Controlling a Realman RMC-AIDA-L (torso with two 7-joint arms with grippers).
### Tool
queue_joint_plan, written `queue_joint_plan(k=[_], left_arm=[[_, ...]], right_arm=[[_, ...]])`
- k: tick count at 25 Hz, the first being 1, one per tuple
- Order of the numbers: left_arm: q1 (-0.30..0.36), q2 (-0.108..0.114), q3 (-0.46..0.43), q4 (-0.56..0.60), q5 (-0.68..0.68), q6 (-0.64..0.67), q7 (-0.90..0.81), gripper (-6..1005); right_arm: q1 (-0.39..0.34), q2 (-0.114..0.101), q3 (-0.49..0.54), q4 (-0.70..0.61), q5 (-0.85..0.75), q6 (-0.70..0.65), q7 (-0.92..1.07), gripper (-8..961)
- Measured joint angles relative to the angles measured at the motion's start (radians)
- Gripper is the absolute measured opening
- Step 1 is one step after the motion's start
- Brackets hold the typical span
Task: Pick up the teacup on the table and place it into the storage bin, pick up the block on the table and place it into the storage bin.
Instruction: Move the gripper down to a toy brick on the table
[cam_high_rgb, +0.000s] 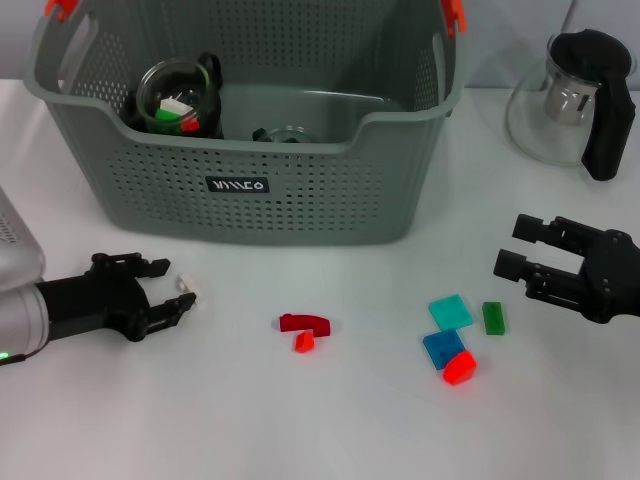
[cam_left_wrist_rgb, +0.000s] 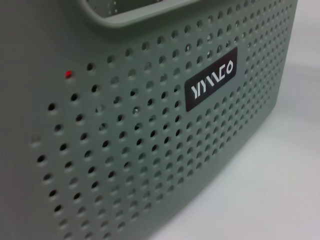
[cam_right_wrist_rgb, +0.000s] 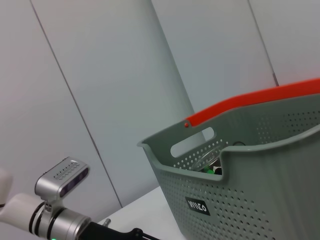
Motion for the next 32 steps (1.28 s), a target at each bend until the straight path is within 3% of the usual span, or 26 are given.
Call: queue_joint_plan(k=[6,15,32], left_arm=[[-0.014,0.000,-0.003,-0.017,0.000,-0.006,0.000,570],[0.019,-0.002,-0.010,0.011,-0.060,0.073,-0.039,571],[0.011,-0.006,0.014,-0.021,-0.066,0.026,-0.099,575]], right_arm=[[0.001,-0.003,0.000,0.000,0.000,-0.005,0.008,760],[-0.006,-0.006,0.000,0.000,0.000,-0.007,0.014,760],[-0.001,-0.006,0.000,-0.001,-0.001,-0.003,0.015,759]])
